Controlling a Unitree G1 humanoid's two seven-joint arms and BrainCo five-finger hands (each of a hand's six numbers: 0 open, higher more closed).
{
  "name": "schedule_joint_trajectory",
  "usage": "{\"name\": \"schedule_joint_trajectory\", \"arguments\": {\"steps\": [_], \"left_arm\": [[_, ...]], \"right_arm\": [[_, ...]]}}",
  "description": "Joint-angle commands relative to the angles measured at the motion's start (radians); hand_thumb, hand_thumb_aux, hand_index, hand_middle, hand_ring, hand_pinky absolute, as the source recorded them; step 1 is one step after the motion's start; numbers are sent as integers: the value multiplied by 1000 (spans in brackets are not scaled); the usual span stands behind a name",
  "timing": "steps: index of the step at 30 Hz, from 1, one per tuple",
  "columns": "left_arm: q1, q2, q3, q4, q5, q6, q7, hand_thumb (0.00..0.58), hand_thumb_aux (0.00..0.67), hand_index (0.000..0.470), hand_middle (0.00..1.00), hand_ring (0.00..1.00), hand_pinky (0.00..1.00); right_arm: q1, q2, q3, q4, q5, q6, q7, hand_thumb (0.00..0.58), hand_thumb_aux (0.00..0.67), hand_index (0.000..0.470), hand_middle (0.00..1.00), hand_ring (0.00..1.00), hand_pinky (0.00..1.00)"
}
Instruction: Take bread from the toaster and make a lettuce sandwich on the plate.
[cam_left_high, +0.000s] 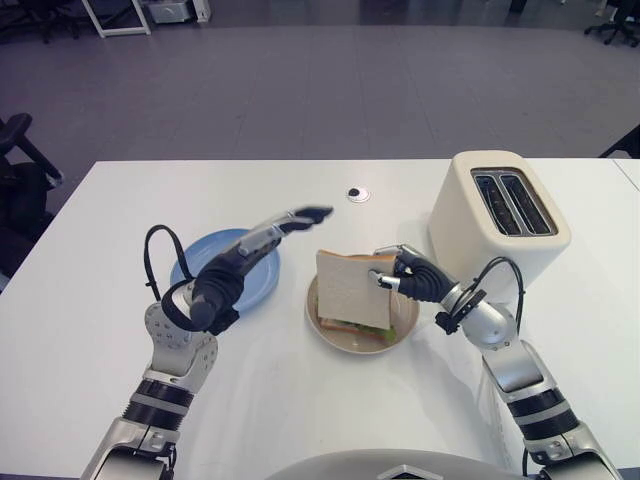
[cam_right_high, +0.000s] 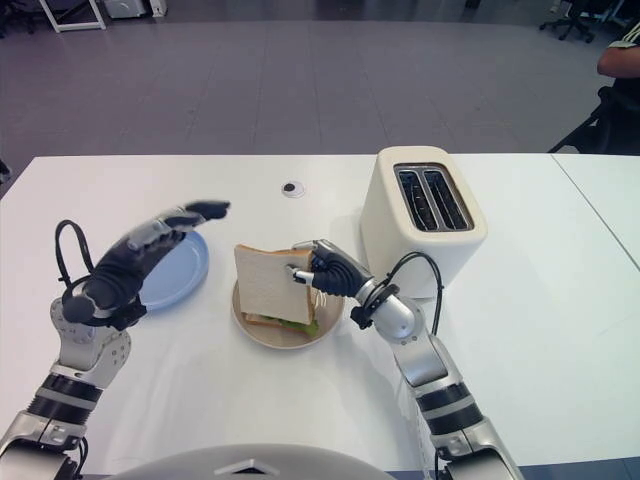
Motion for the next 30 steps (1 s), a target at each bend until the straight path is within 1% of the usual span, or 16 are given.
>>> {"name": "schedule_joint_trajectory", "arguments": {"steps": [1,2,4,7,8,10,11,13,14,15,16,17,18,25,30], "left_arm": [[49,12,-34,11,53,2,-124,0,0,0,0,0,0],[52,9,-43,52,106,-13,-151,0,0,0,0,0,0],[31,-16,-44,188,294,-47,-144,0,0,0,0,0,0],[-43,-42,-42,412,679,-50,-2,0,0,0,0,0,0],[-61,-43,-49,465,784,-45,51,0,0,0,0,0,0],[-88,-41,-70,539,929,-31,142,0,0,0,0,0,0],[-100,-39,-81,570,987,-24,187,0,0,0,0,0,0],[-125,-32,-110,623,1087,-7,275,0,0,0,0,0,0],[-132,-29,-121,638,1111,-6,303,0,0,0,0,0,0],[-138,-26,-133,649,1128,-8,326,0,0,0,0,0,0],[-141,-24,-144,655,1135,-14,343,0,0,0,0,0,0],[-145,-22,-153,661,1141,-20,358,0,0,0,0,0,0],[-148,-21,-161,668,1143,-31,374,0,0,0,0,0,0],[-161,-9,-202,674,1112,-73,415,0,0,0,0,0,0],[-163,-7,-211,671,1096,-85,425,0,0,0,0,0,0]], "right_arm": [[-35,21,17,122,-39,-41,-19,580,670,470,1000,1000,1000],[-41,26,20,151,-49,-53,-26,580,670,470,1000,1000,1000],[-51,31,22,190,-66,-70,-42,580,670,470,1000,1000,1000],[-61,34,19,229,-83,-92,-60,580,670,470,1000,1000,1000],[-63,35,19,238,-88,-97,-64,580,670,470,1000,1000,1000],[-64,36,20,245,-94,-105,-67,580,670,470,1000,1000,1000],[-63,37,20,246,-97,-108,-69,580,670,470,988,988,988],[-62,37,24,245,-102,-113,-74,580,670,470,898,898,898],[-60,36,25,241,-105,-115,-79,574,604,424,855,855,855],[-58,36,24,235,-109,-115,-87,410,307,216,702,702,702],[-59,38,18,225,-111,-118,-97,0,0,0,325,325,325],[-62,44,6,215,-111,-123,-115,0,0,0,47,47,47],[-72,54,-16,207,-107,-127,-145,0,0,0,0,0,0],[-119,115,-162,154,-77,-147,-327,0,0,0,0,0,0],[-119,138,-243,101,-38,-172,-394,0,0,0,0,0,0]]}}
